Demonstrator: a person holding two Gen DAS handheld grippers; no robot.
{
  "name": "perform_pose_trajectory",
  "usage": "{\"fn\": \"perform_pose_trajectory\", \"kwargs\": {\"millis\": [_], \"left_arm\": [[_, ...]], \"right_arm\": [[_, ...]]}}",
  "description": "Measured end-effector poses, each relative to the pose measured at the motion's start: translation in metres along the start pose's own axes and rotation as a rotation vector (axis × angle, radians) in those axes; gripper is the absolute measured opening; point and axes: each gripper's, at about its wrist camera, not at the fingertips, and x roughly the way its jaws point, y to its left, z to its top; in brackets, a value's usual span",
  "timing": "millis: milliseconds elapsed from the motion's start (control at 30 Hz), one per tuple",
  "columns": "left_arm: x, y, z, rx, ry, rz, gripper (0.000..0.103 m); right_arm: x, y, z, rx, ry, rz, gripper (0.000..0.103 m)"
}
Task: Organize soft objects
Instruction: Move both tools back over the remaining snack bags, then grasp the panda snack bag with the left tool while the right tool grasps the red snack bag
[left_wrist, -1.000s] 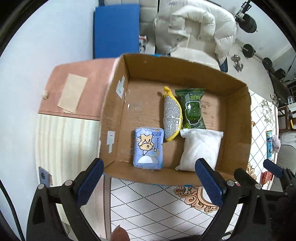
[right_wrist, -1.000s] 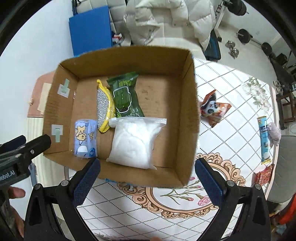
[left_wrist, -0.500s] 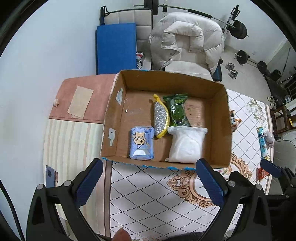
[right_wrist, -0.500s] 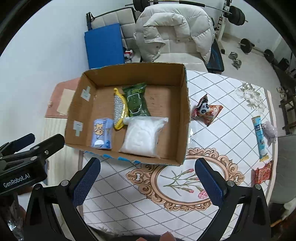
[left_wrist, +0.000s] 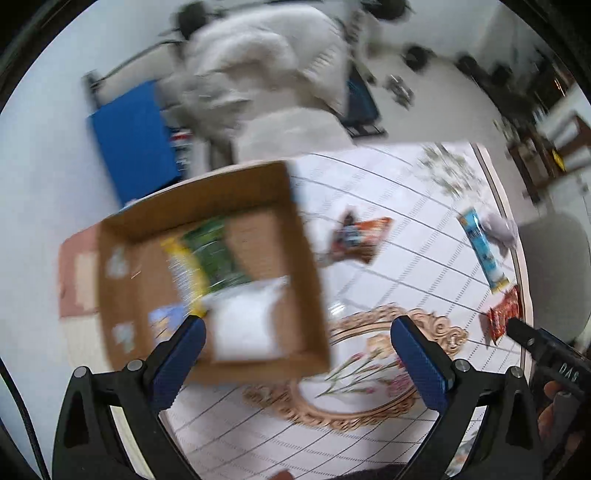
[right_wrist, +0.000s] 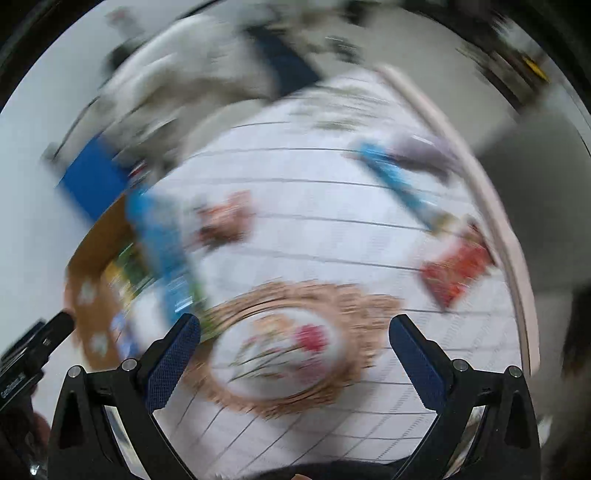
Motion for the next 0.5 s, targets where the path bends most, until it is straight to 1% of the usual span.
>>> {"fn": "perform_pose_trajectory", "kwargs": {"millis": [67, 100, 133, 167, 200, 233, 300, 367, 400, 467, 500], "left_arm": [[0.026, -0.028, 0.023, 0.073, 0.055, 0.014, 0.103], [0.048, -0.043, 0.04, 0.122, 0.121, 0.002, 0.103], [0.067, -0.05, 0.052, 0.127, 0.176, -0.002, 0.103], [0.079, -0.053, 0.061, 0.115, 0.208, -0.006, 0.103], [0.093, -0.056, 0.07, 0.096, 0.241, -0.021, 0.103], [0.11, -0.058, 0.079, 0.06, 0.286, -0.054, 0.103], [0.133, -0.06, 0.088, -0.018, 0.341, -0.089, 0.103], [0.148, -0.061, 0.094, -0.103, 0.371, -0.126, 0.103], [0.157, -0.06, 0.096, -0.166, 0.392, -0.152, 0.103], [0.17, -0.055, 0.098, -0.268, 0.417, -0.176, 0.103], [0.179, -0.049, 0.098, -0.34, 0.427, -0.183, 0.102]], "right_arm": [[0.012, -0.042, 0.014, 0.089, 0.017, -0.03, 0.103], [0.021, -0.067, 0.022, 0.139, 0.032, -0.041, 0.103], [0.028, -0.084, 0.029, 0.173, 0.044, -0.047, 0.103], [0.036, -0.104, 0.034, 0.216, 0.057, -0.057, 0.103], [0.041, -0.114, 0.037, 0.243, 0.063, -0.059, 0.103], [0.047, -0.128, 0.04, 0.277, 0.07, -0.056, 0.103], [0.06, -0.148, 0.044, 0.326, 0.085, -0.064, 0.103], [0.075, -0.16, 0.048, 0.362, 0.099, -0.052, 0.103], [0.082, -0.166, 0.049, 0.379, 0.108, -0.05, 0.103], [0.091, -0.172, 0.05, 0.393, 0.122, -0.04, 0.103], [0.096, -0.173, 0.05, 0.398, 0.128, -0.037, 0.103]]}}
